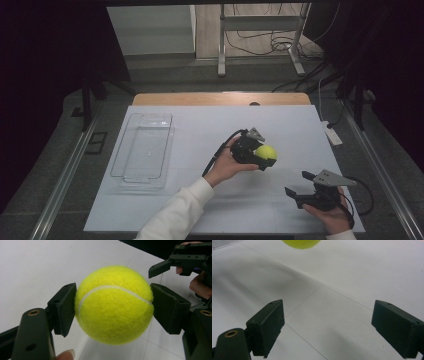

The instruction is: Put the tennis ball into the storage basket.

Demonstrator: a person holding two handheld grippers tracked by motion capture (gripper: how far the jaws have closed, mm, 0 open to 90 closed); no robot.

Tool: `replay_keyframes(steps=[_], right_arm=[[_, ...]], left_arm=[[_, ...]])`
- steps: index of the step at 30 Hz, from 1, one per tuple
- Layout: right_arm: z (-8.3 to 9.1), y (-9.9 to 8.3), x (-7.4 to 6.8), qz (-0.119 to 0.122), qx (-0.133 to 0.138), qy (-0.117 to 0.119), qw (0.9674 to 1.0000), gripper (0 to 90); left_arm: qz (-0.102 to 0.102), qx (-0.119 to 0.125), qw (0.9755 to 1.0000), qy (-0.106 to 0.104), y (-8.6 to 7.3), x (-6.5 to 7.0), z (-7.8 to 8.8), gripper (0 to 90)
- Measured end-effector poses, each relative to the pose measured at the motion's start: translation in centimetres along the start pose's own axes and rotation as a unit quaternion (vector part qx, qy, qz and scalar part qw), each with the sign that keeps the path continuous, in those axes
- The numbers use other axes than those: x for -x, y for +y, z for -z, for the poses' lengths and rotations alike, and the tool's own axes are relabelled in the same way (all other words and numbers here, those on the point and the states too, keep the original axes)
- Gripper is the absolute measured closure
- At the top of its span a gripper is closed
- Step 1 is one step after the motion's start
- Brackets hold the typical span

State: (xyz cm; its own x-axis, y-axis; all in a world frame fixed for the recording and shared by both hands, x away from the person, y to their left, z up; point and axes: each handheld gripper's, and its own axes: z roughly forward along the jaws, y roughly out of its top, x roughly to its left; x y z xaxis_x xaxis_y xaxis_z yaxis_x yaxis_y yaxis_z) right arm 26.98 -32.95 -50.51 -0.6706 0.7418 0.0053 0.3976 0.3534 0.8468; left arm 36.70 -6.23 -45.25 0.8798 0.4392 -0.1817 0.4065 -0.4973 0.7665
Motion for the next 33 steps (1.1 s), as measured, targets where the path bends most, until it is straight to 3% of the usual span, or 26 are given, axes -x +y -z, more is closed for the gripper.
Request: replay_keyframes(steps=[33], right_arm=[[0.0, 0.0, 0.0, 0.001, 0.000, 0.001, 1.0000, 11.6]], left_arm=[[0.007, 0.031, 0.9993, 0.019, -1.0, -0.2, 2.8, 26.9]])
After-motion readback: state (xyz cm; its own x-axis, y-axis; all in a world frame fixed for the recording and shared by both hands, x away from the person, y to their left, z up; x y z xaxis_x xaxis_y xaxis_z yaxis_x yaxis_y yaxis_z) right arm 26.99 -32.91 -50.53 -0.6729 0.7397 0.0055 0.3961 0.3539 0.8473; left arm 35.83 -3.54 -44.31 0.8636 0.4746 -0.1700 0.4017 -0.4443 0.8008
